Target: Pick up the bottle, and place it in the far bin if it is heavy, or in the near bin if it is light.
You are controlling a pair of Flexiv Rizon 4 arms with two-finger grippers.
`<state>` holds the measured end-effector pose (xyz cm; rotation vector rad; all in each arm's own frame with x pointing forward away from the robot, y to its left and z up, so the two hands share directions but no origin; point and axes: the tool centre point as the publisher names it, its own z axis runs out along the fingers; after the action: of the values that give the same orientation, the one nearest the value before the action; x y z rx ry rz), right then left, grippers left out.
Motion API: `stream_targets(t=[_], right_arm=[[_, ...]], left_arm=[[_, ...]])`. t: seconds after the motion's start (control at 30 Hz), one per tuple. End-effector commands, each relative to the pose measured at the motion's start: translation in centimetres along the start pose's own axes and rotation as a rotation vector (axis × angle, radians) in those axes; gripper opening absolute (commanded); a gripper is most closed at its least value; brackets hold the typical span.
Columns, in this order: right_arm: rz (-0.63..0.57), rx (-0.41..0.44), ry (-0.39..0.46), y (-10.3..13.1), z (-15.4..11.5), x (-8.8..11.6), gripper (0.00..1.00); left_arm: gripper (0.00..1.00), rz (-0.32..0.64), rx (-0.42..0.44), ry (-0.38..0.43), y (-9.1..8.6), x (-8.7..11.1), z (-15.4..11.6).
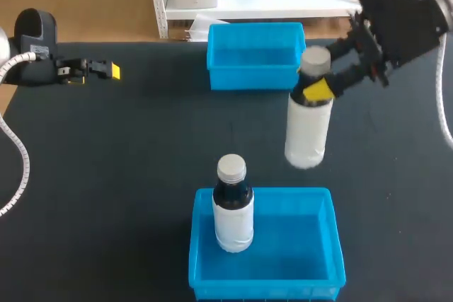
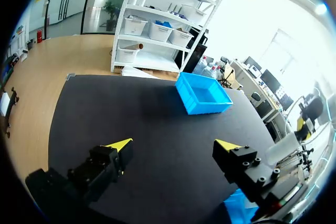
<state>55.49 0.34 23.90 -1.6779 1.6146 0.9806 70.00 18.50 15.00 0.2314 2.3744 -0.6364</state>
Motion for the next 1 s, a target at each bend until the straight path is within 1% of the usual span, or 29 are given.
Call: stream_targets(t=[0.03,0.2,0.4,0.6,1.0], right_arm=[[-0.002,0.172,0.003,4.6,0.8,-0.1,0.00],[0.000,0.161,-0.008,6.4,1.8,0.0,0.00],[-0.002,0.154,-0.020,7.3,2.9,0.5,0.00],[-0.006,0.141,-0.028,7.8,3.9,1.5,0.00],[0.002,0.087,-0.036,8.1,5.6,3.9,0.00]], left_arm=[[1.00,0.000,0.000,0.000,0.0,0.0,0.0],[1.00,0.000,0.000,0.000,0.0,0.0,0.0],[1.00,0.000,0.000,0.000,0.0,0.0,0.0],[1.00,0.000,0.000,0.000,0.0,0.0,0.0],[1.00,0.000,0.000,0.000,0.0,0.0,0.0]])
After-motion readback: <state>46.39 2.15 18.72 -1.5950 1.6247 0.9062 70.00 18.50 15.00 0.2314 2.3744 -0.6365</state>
